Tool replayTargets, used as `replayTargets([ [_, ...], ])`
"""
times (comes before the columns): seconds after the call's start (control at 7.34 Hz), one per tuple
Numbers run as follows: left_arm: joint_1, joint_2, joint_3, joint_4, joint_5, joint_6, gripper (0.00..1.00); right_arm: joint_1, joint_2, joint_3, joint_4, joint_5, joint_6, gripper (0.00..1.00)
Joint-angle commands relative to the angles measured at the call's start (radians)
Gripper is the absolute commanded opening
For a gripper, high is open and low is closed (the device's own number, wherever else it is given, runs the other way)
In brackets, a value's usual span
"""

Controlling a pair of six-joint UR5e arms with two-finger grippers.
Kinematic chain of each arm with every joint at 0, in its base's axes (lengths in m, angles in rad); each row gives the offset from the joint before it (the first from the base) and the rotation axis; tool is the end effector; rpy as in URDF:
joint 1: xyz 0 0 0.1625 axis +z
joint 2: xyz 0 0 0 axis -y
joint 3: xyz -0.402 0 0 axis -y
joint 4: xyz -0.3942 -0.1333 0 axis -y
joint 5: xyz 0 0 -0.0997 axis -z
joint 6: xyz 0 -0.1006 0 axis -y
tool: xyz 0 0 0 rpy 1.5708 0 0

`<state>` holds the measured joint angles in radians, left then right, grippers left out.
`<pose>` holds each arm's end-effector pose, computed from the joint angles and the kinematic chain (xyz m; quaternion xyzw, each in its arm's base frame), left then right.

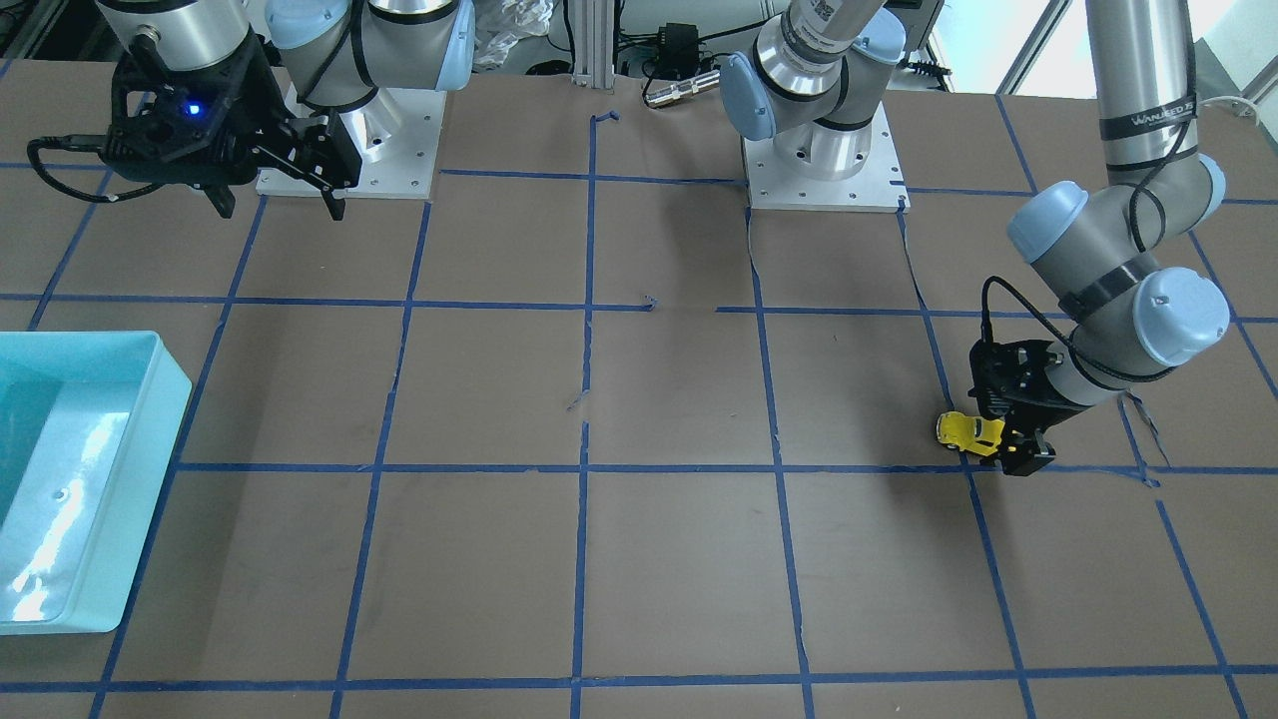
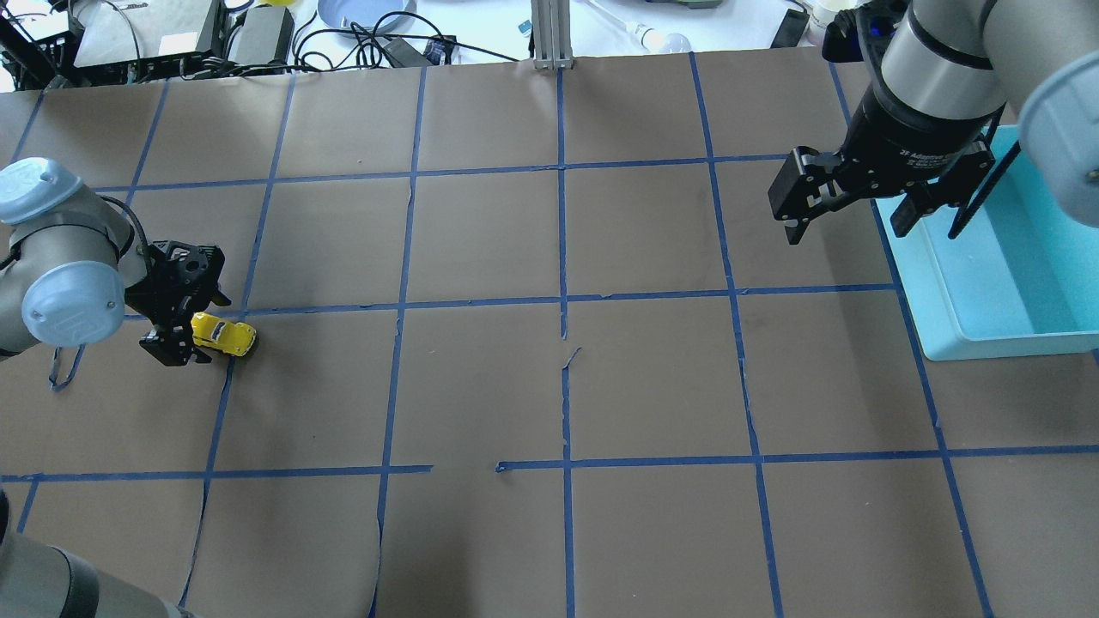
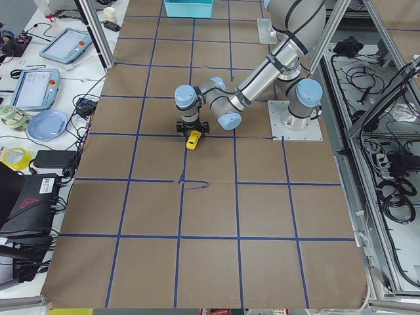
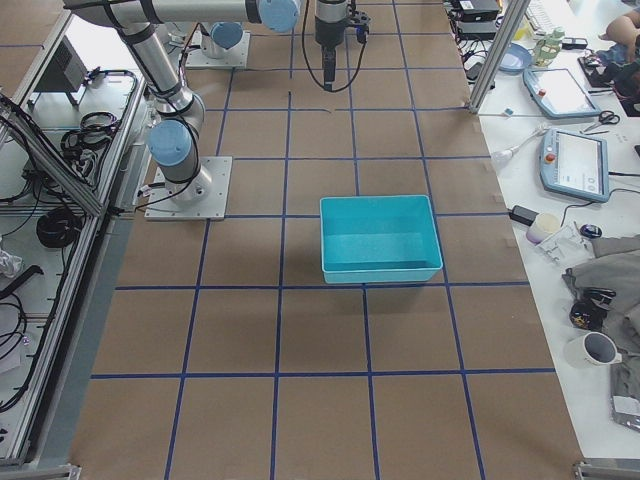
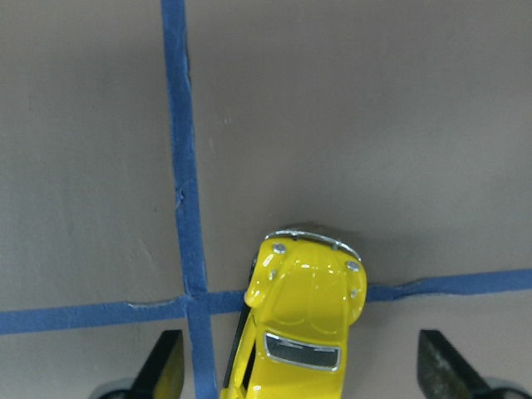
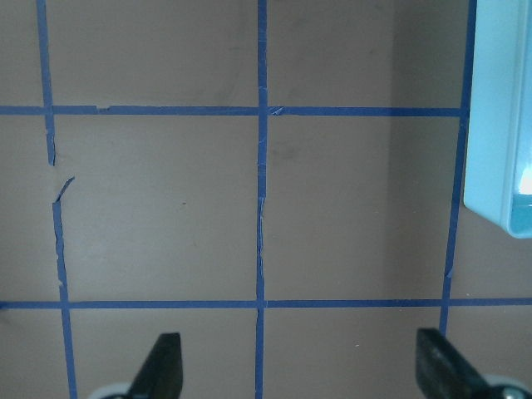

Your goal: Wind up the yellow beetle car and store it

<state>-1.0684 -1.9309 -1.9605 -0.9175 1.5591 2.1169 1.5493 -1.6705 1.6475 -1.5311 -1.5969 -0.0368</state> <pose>0.1324 -0.5202 0.1603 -0.7213 -0.6909 -0.0068 0.0481 0.1209 -0.4548 0.4694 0.0078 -0.9998 -0.0087 0.0128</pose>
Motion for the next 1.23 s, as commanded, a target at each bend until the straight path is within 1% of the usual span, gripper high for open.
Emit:
replayTargets([
  [0.0,0.004,-0.023,-0.003,0.069,-0.002,0.091,0.77,0.000,0.000,0.000,0.002,-0.002,0.000,1.00],
  [0.14,0.007,-0.022,-0.006,0.071,-0.001,0.107,0.48,0.000,0.000,0.000,0.002,-0.002,0.000,1.00],
  [0.27,0.007,-0.002,-0.001,0.059,0.002,0.094,0.34,0.000,0.000,0.000,0.003,-0.014,0.000,1.00],
  [0.41,0.005,0.001,-0.007,0.057,0.001,0.086,0.15,0.000,0.000,0.000,0.006,-0.038,0.000,1.00],
  [0.54,-0.001,0.022,0.008,0.023,0.002,0.057,0.08,0.000,0.000,0.000,0.006,-0.043,0.000,1.00],
  [0.68,-0.030,0.070,0.053,-0.073,-0.007,-0.031,0.07,0.000,0.000,0.000,0.006,-0.041,0.000,1.00],
  [0.82,-0.103,0.084,0.112,-0.172,-0.049,-0.128,0.08,0.002,0.000,0.000,0.006,-0.041,0.000,1.00],
  [1.09,-0.233,0.053,0.124,-0.164,-0.051,-0.272,0.09,0.000,0.000,0.000,0.006,-0.043,0.000,1.00],
])
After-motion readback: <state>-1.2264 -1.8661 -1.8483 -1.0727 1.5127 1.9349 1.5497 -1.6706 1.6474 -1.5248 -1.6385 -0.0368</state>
